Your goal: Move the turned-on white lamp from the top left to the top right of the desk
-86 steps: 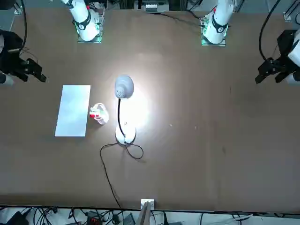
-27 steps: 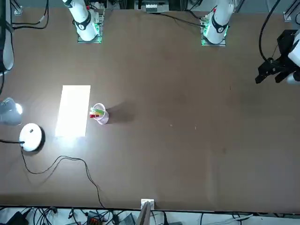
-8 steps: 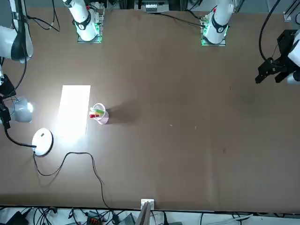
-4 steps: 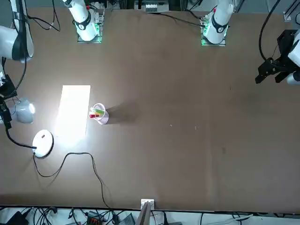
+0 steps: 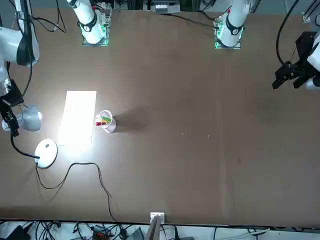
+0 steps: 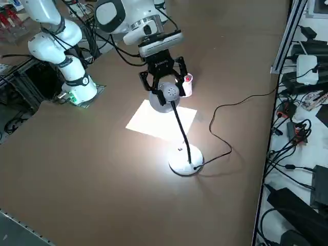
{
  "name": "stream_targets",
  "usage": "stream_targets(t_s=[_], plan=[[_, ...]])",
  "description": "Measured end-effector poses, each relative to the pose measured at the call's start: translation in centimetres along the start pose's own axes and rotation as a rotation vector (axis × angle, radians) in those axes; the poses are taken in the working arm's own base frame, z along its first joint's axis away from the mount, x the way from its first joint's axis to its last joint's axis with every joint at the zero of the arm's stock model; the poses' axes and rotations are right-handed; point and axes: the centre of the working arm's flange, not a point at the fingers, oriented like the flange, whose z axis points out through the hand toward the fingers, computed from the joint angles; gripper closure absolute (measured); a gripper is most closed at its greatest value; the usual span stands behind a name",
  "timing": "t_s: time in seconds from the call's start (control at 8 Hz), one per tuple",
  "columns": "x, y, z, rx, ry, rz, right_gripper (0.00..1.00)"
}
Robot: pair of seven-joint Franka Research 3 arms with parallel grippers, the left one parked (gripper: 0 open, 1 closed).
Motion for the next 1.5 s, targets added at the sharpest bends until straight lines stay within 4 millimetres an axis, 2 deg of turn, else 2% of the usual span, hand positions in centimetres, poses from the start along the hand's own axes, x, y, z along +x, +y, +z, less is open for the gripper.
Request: stream_targets(t_s=[0.88, 1.0, 1.12, 1.5], plan=[[-0.3, -0.9, -0.2, 0.004, -0.004, 0.019, 0.26], [-0.2, -1.5, -0.6, 0.013, 0.003, 0.014, 0.09], [0.2, -1.9, -1.1, 0.022, 0.015, 0.013, 0.0], [1.1, -2.1, -1.9, 0.025, 0.033, 0.015, 0.0]])
